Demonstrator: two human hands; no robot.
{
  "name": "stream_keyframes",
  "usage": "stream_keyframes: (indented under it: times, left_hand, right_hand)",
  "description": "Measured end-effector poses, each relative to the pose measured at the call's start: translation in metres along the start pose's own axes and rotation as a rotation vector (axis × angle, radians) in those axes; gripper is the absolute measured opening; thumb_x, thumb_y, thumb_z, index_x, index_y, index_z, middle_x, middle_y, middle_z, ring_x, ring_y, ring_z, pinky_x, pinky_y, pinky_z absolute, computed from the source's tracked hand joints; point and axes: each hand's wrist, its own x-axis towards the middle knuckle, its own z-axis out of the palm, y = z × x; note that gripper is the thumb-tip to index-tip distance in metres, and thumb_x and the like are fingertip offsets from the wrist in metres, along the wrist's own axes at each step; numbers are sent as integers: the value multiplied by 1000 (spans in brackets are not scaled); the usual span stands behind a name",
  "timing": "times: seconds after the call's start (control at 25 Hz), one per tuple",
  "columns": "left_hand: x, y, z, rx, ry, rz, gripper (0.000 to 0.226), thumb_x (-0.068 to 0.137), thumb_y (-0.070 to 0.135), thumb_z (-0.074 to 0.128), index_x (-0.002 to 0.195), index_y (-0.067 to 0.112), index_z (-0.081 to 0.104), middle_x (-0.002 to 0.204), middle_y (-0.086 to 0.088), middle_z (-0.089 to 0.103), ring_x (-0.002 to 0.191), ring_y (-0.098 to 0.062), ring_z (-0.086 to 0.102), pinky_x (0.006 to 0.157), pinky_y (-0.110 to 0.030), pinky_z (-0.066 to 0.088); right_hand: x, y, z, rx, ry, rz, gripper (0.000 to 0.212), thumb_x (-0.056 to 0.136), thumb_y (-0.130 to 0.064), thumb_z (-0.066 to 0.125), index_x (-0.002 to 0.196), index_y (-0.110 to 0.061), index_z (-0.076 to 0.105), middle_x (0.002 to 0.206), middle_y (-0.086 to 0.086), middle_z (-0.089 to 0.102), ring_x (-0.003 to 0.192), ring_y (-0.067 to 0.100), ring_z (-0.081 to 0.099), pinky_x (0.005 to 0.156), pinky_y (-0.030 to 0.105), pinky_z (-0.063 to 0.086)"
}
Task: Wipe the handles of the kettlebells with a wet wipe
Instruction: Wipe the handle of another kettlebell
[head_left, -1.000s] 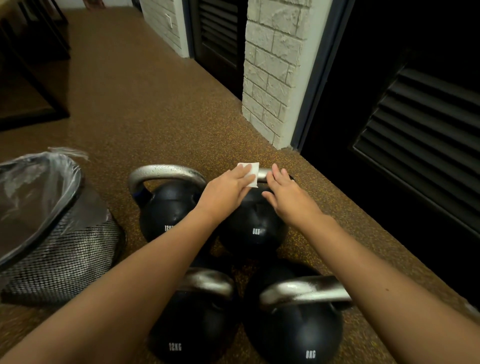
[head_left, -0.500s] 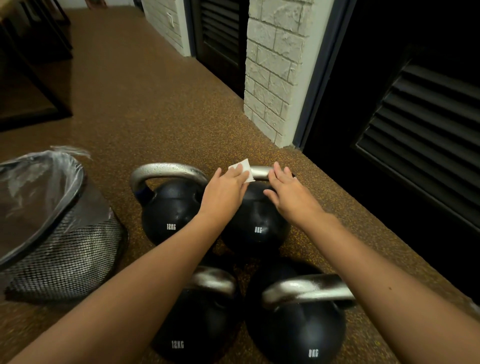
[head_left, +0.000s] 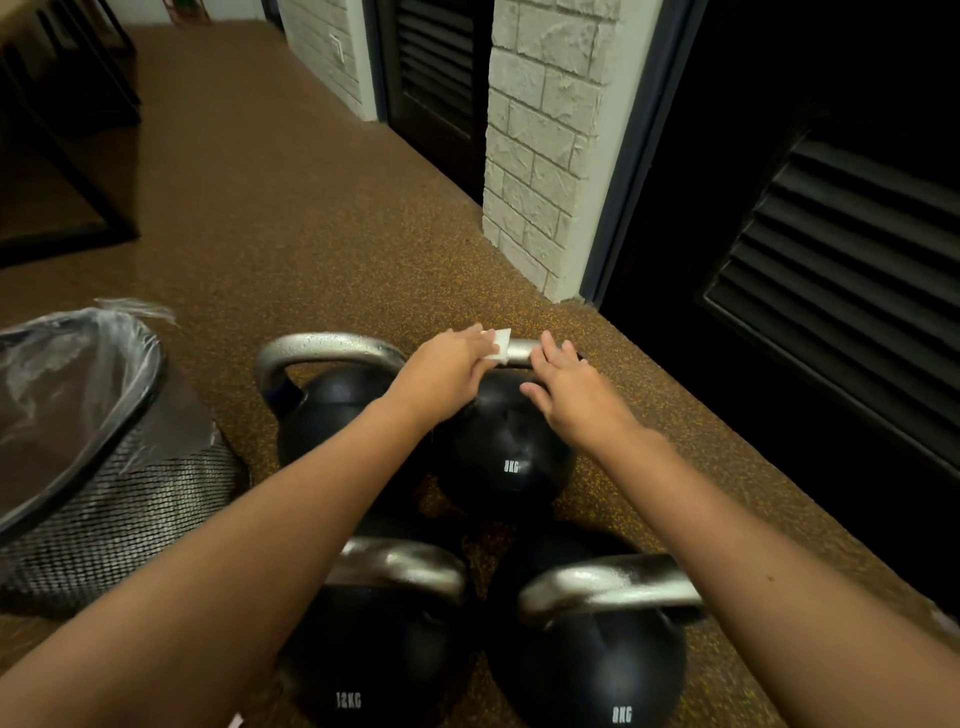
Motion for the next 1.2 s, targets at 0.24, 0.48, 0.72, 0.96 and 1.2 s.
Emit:
stream_keyframes:
  times: [0.24, 0.48, 0.72, 0.96, 1.2]
  left_hand:
    - [10, -17, -7, -61, 9, 4, 29, 92, 22, 50, 111, 7, 66, 114, -12, 67, 107, -26, 61, 93, -37, 46]
    - [15, -6, 3, -11, 8, 81, 29, 93, 15, 49, 117, 8, 63, 120, -9, 64, 113, -23, 58, 96, -36, 46]
    - [19, -25, -5, -56, -11, -107, 27, 95, 22, 47, 106, 11, 68, 106, -10, 70, 102, -27, 62, 88, -36, 47]
    - [-1, -16, 5, -105, 55, 70, 31, 92, 9, 52, 121, 7, 60, 132, -10, 55, 124, -19, 50, 109, -29, 35]
    - [-28, -18, 11, 64, 18, -36, 41, 96, 13, 45, 136, 11, 45, 150, -4, 31, 136, -18, 34, 110, -27, 25]
  right_hand:
    - [-2, 3, 1, -5, 5, -26, 59, 99, -35, 35, 149, -12, 14, 159, 5, -2, 146, 27, 2, 117, 38, 11]
    - [-1, 1, 4, -18, 7, -19, 60, 98, -35, 37, 148, -10, 15, 158, 6, -2, 145, 30, 2, 117, 39, 10]
    - [-1, 2, -1, 3, -16, -28, 59, 99, -34, 36, 148, -11, 16, 158, 6, -1, 145, 31, 3, 117, 40, 10]
    - [-1, 0, -1, 4, -14, -18, 59, 98, -35, 37, 148, -11, 16, 158, 6, 0, 145, 31, 3, 116, 40, 10]
    - [-1, -1, 0, 19, 8, -15, 59, 98, -35, 38, 148, -11, 17, 159, 5, 0, 145, 30, 2, 116, 40, 10]
